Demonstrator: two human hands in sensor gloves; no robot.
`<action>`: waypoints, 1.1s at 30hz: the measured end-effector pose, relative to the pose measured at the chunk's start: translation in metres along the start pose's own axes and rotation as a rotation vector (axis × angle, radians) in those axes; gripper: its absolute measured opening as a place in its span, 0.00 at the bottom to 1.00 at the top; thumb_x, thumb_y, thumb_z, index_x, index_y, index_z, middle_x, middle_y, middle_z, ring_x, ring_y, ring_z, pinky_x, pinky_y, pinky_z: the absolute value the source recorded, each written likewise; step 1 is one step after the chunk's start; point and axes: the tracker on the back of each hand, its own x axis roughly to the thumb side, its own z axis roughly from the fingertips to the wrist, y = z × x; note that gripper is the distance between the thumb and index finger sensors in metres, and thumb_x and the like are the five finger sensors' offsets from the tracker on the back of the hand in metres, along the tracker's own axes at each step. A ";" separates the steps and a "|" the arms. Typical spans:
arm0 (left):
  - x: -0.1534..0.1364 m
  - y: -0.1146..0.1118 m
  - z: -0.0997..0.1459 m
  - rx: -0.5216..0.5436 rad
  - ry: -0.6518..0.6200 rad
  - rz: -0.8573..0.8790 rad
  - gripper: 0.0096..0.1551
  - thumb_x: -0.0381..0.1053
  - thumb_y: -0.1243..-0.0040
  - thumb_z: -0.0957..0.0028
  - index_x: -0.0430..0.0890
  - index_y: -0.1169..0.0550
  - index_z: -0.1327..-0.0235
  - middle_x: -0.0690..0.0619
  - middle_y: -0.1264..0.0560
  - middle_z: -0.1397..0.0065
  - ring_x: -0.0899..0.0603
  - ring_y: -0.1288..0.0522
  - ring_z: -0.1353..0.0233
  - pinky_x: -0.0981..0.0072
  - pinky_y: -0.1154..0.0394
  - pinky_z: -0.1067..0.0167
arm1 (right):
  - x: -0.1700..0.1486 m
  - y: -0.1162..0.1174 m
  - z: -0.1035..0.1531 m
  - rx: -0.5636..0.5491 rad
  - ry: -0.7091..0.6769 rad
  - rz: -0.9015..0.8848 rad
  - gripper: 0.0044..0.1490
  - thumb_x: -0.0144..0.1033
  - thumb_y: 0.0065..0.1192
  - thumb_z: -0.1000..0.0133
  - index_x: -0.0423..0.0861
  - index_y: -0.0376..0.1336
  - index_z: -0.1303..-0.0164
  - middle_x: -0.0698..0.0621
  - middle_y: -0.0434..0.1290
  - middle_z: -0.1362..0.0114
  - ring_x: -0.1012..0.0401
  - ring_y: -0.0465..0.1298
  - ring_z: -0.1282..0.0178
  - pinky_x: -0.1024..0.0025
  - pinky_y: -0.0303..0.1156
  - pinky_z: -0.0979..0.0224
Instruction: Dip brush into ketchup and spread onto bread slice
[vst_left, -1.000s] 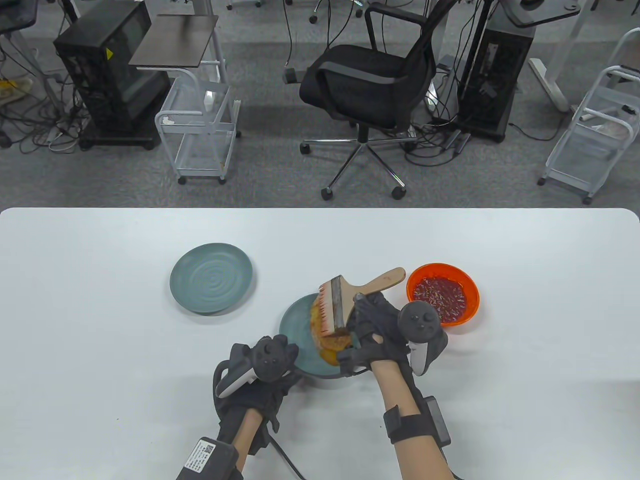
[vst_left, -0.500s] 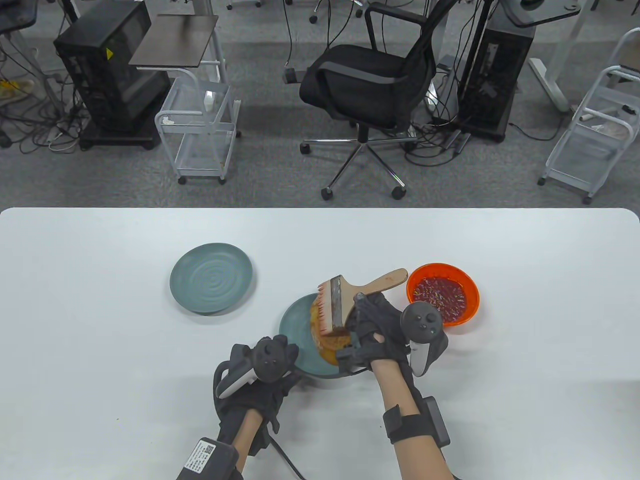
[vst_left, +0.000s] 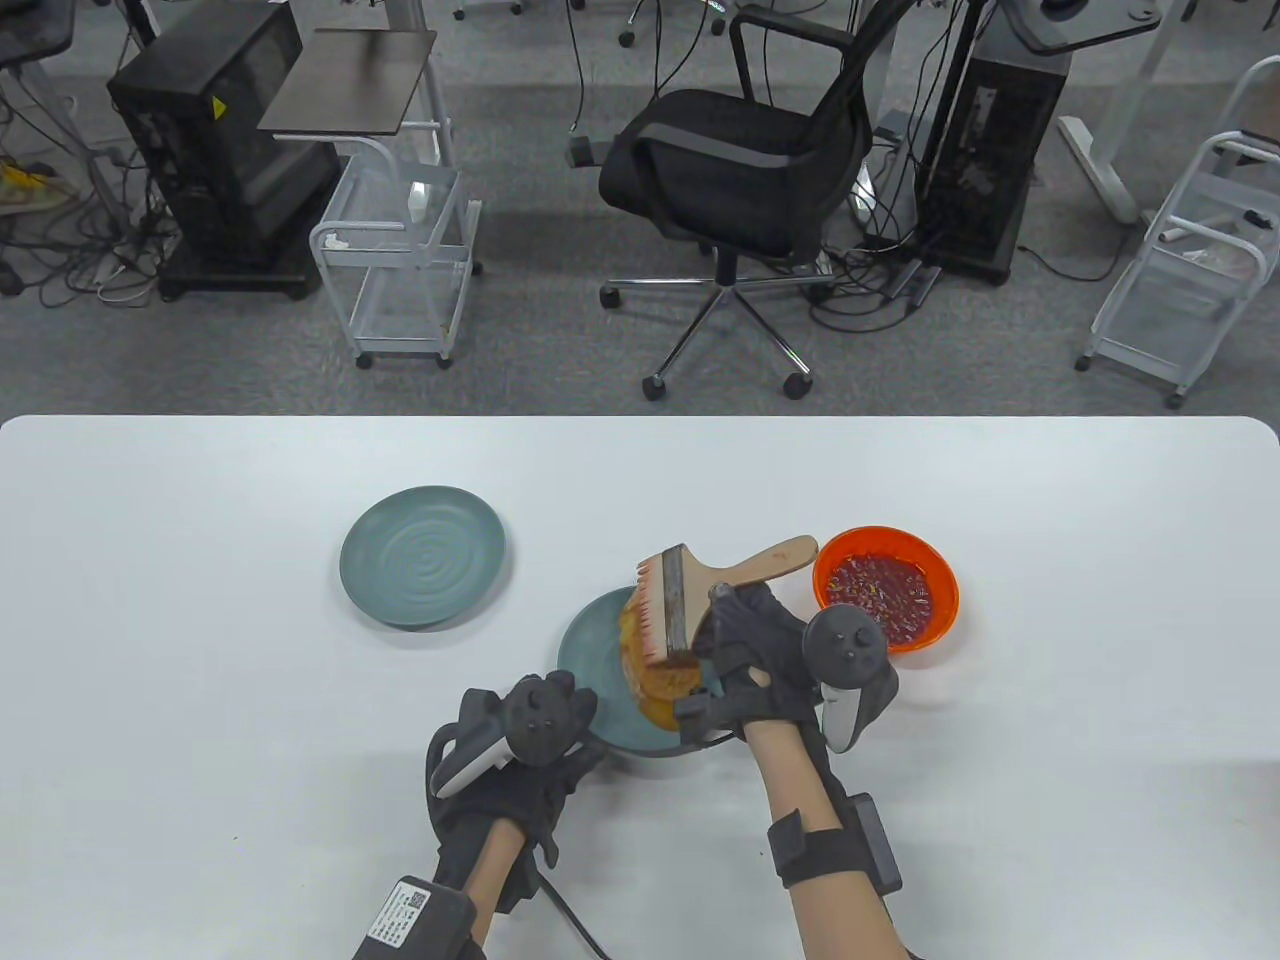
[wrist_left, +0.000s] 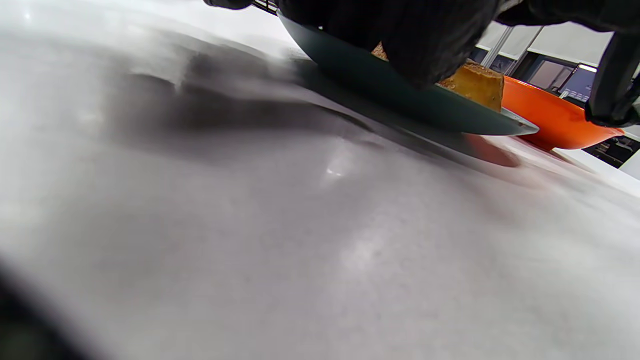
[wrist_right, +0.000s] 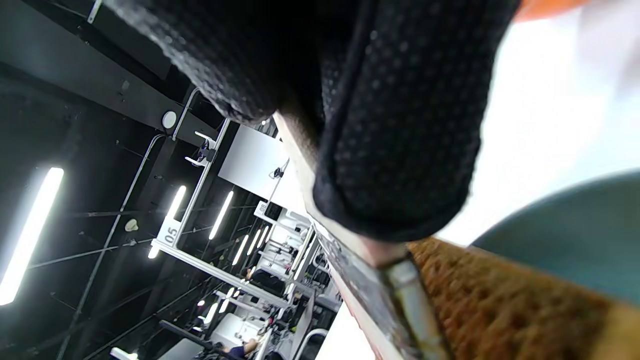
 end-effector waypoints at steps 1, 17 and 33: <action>0.000 0.000 0.000 -0.001 0.000 -0.001 0.35 0.59 0.46 0.33 0.50 0.37 0.16 0.49 0.50 0.13 0.31 0.54 0.16 0.37 0.55 0.28 | 0.001 -0.006 -0.001 -0.037 -0.046 0.053 0.29 0.32 0.69 0.44 0.27 0.69 0.38 0.27 0.78 0.46 0.42 0.89 0.57 0.69 0.92 0.64; -0.003 -0.001 0.001 -0.011 -0.003 0.007 0.35 0.59 0.46 0.33 0.50 0.39 0.15 0.49 0.52 0.13 0.31 0.55 0.16 0.37 0.55 0.29 | 0.004 -0.009 0.001 -0.090 -0.059 0.058 0.30 0.31 0.69 0.43 0.27 0.69 0.38 0.26 0.77 0.46 0.42 0.89 0.57 0.69 0.92 0.64; -0.001 -0.003 0.002 -0.024 -0.006 -0.014 0.37 0.59 0.46 0.33 0.50 0.42 0.15 0.49 0.54 0.13 0.31 0.56 0.16 0.37 0.56 0.29 | 0.002 -0.013 -0.001 -0.123 -0.130 0.122 0.30 0.33 0.69 0.43 0.29 0.69 0.38 0.28 0.78 0.46 0.44 0.89 0.57 0.71 0.92 0.64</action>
